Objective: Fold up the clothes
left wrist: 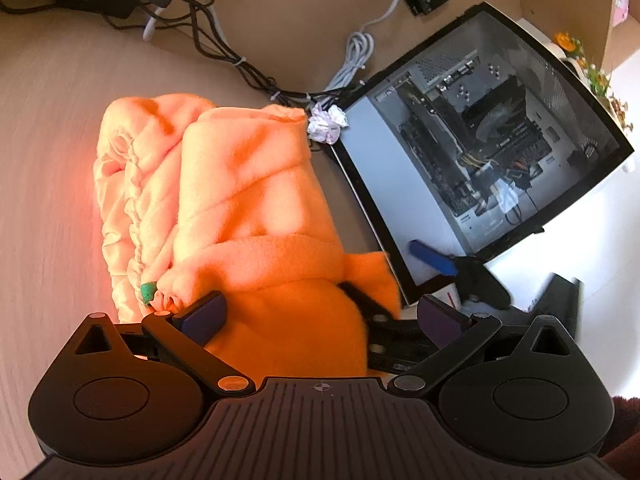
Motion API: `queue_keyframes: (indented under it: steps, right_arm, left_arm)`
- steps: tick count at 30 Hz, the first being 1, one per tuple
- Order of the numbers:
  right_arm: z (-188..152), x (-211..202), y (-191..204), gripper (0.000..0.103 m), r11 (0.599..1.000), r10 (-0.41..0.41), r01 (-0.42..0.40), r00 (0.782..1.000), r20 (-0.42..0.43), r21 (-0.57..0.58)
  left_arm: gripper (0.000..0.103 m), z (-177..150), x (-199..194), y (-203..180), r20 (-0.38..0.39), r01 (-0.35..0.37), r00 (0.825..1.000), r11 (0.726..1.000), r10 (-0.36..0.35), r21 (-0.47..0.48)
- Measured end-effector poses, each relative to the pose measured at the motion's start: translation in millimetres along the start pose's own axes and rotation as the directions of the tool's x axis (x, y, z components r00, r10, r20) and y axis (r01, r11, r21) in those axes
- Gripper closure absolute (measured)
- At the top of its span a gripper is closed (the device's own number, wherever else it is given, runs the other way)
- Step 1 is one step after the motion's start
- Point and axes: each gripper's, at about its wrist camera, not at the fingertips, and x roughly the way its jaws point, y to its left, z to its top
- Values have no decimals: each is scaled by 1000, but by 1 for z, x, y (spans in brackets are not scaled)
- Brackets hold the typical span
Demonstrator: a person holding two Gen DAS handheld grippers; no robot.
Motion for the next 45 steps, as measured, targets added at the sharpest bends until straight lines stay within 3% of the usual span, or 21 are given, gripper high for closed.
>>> queue_keyframes:
  steps: [1,4,6,7,9,11,14,16,17,19,22,25,29,32,38,42,45]
  right_arm:
    - [2,-7,0,0,1000,0,0,1000,22,-7]
    - [-3,-21,-5,0,994,102,-104,993,52,32]
    - [-11,-14,3,0,996,90,-90,996,19,-15]
    - [-17,-9,6,0,996,79,-79,997,17,-39]
    - [-17,-10,9,0,996,73,-72,997,23,-47]
    - [-14,-10,9,0,996,77,-76,997,15,-56]
    - [-11,-9,6,0,994,93,-93,996,0,-51]
    - [-4,-12,-2,0,993,117,-117,993,-14,-19]
    - [1,-14,-7,0,991,130,-130,991,-18,8]
    - [8,-23,-19,0,988,123,-125,992,19,97]
    - [11,-22,-23,0,989,36,-41,999,39,142]
    - [-2,11,-9,0,996,24,-17,997,-80,87]
    - [-1,16,-3,0,998,13,-8,996,-87,63]
    - [10,-1,-6,0,999,10,-8,999,-32,49]
    - [-4,20,4,0,999,-18,22,996,-92,41]
    - [10,7,-2,0,999,14,-12,997,-76,32]
    - [11,-14,-3,0,985,167,-166,986,-15,50]
  left_arm:
    - [0,0,0,0,2,-1,1000,1000,1,-2]
    - [0,1,-4,-6,10,-5,1000,1000,5,4]
    - [0,4,-13,-19,39,-6,999,999,5,45]
    - [0,5,-18,-29,67,-44,997,994,37,103]
    - [0,9,-27,-49,128,-171,981,958,144,232]
    - [0,11,-24,-59,164,-342,939,880,303,330]
    - [0,12,-1,-56,164,-527,844,732,510,433]
    - [0,11,13,-50,143,-568,805,679,576,465]
    - [0,11,17,-47,133,-574,797,671,588,470]
    - [0,11,19,-44,124,-573,798,678,590,461]
    - [0,12,21,-43,111,-568,801,688,588,451]
    - [0,12,21,-38,85,-553,810,708,580,440]
    - [0,11,21,-35,77,-549,813,715,578,433]
    - [0,11,21,-35,75,-545,815,718,574,433]
    - [0,9,22,-36,72,-543,817,721,572,432]
    - [0,8,20,-34,65,-539,820,730,569,420]
    - [0,8,18,-31,54,-535,825,745,563,400]
